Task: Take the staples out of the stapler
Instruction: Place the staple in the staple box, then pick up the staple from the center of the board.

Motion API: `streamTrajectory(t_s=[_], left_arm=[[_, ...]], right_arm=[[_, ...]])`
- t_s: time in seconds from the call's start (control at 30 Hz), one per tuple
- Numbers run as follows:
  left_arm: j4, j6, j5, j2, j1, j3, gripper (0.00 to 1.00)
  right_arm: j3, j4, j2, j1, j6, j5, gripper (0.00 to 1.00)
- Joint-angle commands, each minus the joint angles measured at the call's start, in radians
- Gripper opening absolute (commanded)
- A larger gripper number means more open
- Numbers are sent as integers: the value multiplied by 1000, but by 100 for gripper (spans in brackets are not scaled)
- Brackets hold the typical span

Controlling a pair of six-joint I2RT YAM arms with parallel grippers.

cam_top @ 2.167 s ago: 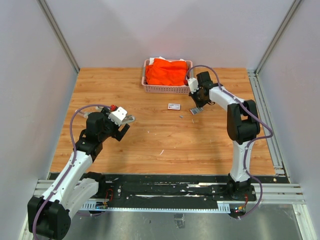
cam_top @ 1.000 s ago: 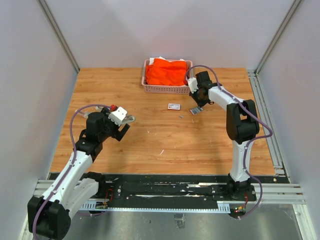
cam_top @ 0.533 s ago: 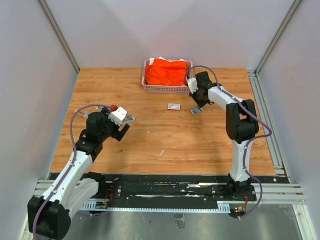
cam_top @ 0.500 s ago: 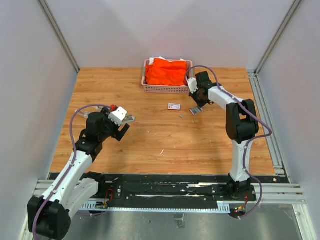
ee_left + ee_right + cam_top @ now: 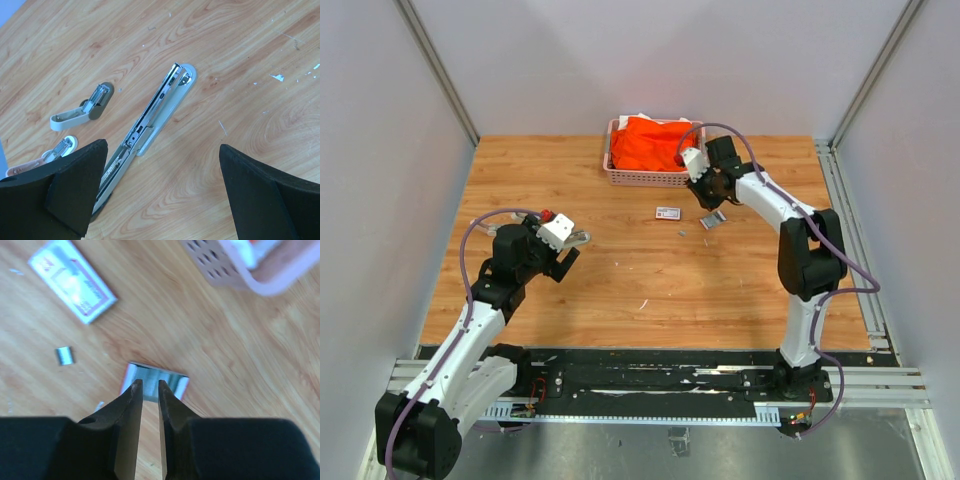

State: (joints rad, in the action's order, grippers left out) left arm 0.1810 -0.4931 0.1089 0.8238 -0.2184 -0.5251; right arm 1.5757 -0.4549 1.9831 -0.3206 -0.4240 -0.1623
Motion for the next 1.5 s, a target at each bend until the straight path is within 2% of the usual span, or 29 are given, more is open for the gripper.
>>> streamTrajectory(t_s=[0.0,0.4,1.47], left_arm=[[-29,-9,-4,-6,-1,10,98],[-28,-10,-3,-12,-1,12,98],[-31,-13,-5,-11,-1,13,98]], right_arm=[[-29,-30,-35,-78,-72,-98,20],[2,-88,64,-105,-64,-209,20],[34,-74,139,-112,-27,-152,19]])
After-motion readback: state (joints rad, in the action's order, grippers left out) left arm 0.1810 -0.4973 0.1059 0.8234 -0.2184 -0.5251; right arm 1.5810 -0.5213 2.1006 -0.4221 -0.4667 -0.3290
